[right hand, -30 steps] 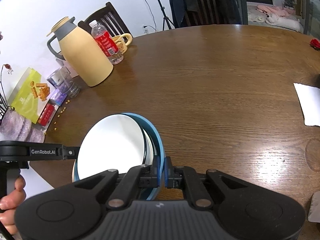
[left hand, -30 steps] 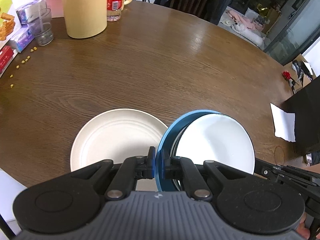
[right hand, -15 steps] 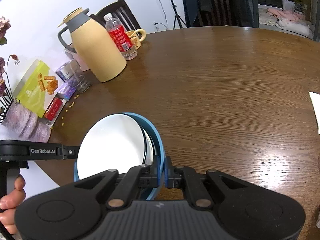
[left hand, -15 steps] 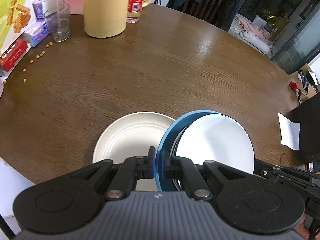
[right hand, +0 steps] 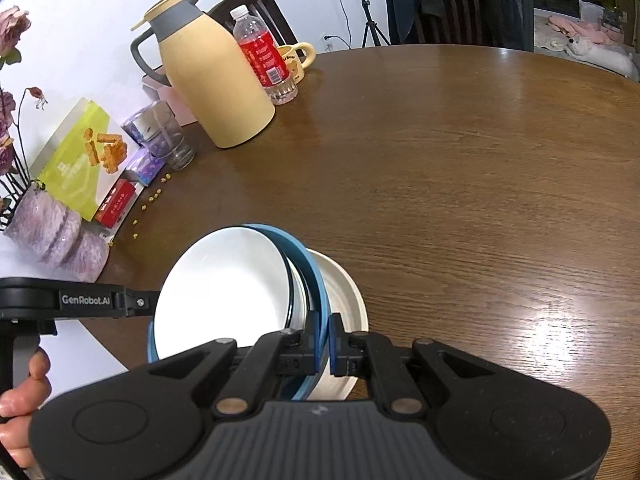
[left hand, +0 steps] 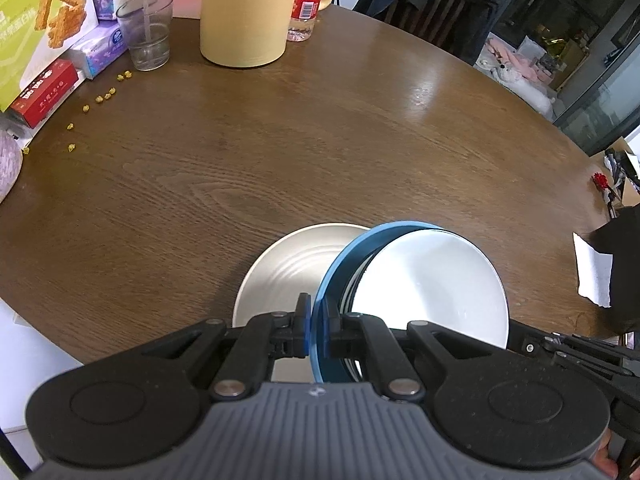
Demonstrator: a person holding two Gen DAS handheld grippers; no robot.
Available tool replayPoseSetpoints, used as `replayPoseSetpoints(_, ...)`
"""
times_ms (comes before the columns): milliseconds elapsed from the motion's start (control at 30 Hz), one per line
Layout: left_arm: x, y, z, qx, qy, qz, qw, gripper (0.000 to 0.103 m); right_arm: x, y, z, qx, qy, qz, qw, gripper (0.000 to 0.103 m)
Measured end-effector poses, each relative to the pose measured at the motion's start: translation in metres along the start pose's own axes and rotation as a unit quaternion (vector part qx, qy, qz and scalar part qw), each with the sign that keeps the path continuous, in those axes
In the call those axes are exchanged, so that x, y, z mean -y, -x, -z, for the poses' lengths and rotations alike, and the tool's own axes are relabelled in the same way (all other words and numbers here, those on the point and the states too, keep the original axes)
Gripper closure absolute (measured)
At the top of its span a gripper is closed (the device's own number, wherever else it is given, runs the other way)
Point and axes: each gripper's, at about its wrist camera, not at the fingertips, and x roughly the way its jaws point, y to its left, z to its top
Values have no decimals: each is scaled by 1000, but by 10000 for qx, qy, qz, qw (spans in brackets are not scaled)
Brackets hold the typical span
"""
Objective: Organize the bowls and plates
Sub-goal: 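Lower the blue bowl stack onto the cream plates with both tools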
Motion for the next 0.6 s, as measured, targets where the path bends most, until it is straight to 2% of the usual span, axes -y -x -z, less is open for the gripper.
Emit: replayPoseSetpoints(600,-17,-19,-5,-152,-31,76,9999,98,-11,-22,1,-123,-77,171,9997,98)
